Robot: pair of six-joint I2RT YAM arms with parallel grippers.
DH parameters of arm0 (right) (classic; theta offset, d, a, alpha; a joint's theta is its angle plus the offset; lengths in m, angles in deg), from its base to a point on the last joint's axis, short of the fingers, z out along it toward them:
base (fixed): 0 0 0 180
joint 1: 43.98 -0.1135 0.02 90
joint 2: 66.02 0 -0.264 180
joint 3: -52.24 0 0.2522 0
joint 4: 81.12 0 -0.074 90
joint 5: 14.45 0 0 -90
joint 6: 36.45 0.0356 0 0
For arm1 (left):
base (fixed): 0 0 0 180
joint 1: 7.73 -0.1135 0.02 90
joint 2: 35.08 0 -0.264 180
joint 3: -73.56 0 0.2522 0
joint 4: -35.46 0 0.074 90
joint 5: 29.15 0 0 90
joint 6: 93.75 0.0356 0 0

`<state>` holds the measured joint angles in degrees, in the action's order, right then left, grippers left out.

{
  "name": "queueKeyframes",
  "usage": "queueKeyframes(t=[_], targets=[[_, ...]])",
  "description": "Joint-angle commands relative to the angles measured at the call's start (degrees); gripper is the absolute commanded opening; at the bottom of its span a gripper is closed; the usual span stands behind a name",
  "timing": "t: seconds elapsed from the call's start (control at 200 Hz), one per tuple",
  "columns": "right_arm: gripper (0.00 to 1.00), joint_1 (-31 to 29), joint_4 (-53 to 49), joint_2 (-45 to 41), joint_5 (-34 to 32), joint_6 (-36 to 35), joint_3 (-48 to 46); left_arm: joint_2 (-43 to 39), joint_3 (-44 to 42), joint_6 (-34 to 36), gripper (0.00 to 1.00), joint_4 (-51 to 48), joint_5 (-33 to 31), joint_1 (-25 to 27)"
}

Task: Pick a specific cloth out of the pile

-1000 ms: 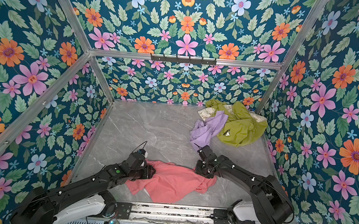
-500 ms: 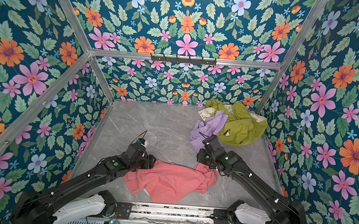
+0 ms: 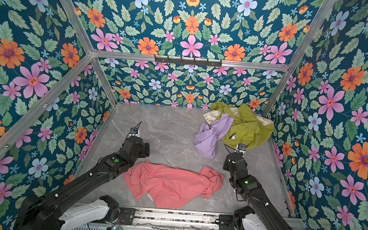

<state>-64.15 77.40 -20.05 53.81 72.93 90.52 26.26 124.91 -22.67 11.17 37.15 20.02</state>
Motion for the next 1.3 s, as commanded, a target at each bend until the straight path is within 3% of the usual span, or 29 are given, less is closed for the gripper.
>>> queueKeyframes(t=[0.0, 0.085, 0.185, 0.23, 0.295, 0.335, 0.425, 0.545, 0.585, 0.6, 0.62, 0.69, 0.76, 0.815, 0.875, 0.94, 1.005, 1.065, 1.215, 1.29], targets=[[0.67, 0.8, 17.9, -0.8, -3.7, -13.2, -5.6, 2.1, -1.7, 6.5, 0.84, 10.3, -0.2, -5.3], [0.68, 3.5, 27.9, 0.7, -1.2, -17.5, -10.8, 4.6, -6.5, 11.5, 0.81, 21.6, 0.2, -8.7], [0.7, 9.3, 40.5, 7.2, 1.0, -17.4, -15.3, 8.6, -17.1, 21.8, 0.78, 46.1, 3.8, -11.3], [0.7, 9.9, 41.0, 9.1, 1.3, -17.5, -14.4, 12.0, -19.9, 25.0, 0.79, 55.1, 7.4, -13.4], [0.7, 11.2, 51.4, 12.5, 2.8, -19.1, -16.3, 18.4, -19.4, 22.3, 0.78, 60.0, 9.9, -17.5], [0.7, 12.6, 55.3, 15.5, 3.8, -19.7, -16.3, 20.5, -18.4, 23.4, 0.73, 62.5, 14.1, -19.6], [0.71, 14.5, 63.1, 22.6, 3.9, -19.2, -15.6, 24.9, -18.8, 23.5, 0.74, 70.8, 18.5, -22.5], [0.7, 16.9, 69.9, 32.9, 6.9, -16.2, -14.1, 32.0, -21.8, 19.0, 0.74, 85.0, 19.2, -26.9], [0.7, 17.1, 74.9, 37.7, 7.4, -16.7, -14.0, 30.7, -21.3, 17.8, 0.83, 81.0, 17.5, -27.0], [0.7, 17.1, 77.3, 39.1, 7.1, -17.3, -13.8, 30.2, -21.1, 17.5, 0.96, 79.6, 17.0, -27.0], [0.7, 17.1, 78.6, 39.9, 7.0, -17.9, -13.7, 30.3, -21.2, 17.5, 1.0, 80.1, 16.7, -27.0], [0.7, 18.1, 63.8, 35.4, 8.7, -15.0, -10.5, 31.3, -21.8, 18.2, 1.0, 83.8, 16.4, -26.9], [0.71, 20.1, 65.2, 38.0, 10.3, -14.5, -8.8, 31.3, -21.4, 18.7, 1.0, 82.5, 15.8, -26.4], [0.75, 20.1, 58.2, 35.7, 10.8, -13.3, -7.4, 31.4, -21.0, 18.4, 1.0, 82.5, 16.4, -26.4], [0.77, 20.2, 63.6, 37.6, 10.8, -14.4, -8.3, 31.3, -21.0, 18.5, 1.0, 81.6, 16.2, -26.5], [0.78, 20.2, 58.5, 35.9, 11.1, -13.5, -7.4, 31.4, -21.3, 19.3, 1.0, 82.5, 16.2, -25.8], [0.78, 20.2, 62.3, 37.3, 10.8, -14.3, -7.9, 31.6, -21.2, 19.5, 1.0, 83.1, 16.6, -25.7], [0.79, 20.2, 59.3, 36.2, 10.8, -13.9, -7.4, 31.5, -20.3, 18.8, 1.0, 81.1, 19.2, -27.0], [0.95, 20.1, 59.5, 36.5, 10.7, -14.1, -7.4, 31.7, -20.3, 18.7, 1.0, 80.9, 19.5, -27.1], [0.96, 20.1, 59.4, 36.4, 11.0, -14.0, -7.4, 31.5, -20.5, 18.7, 1.0, 81.4, 19.5, -27.1]])
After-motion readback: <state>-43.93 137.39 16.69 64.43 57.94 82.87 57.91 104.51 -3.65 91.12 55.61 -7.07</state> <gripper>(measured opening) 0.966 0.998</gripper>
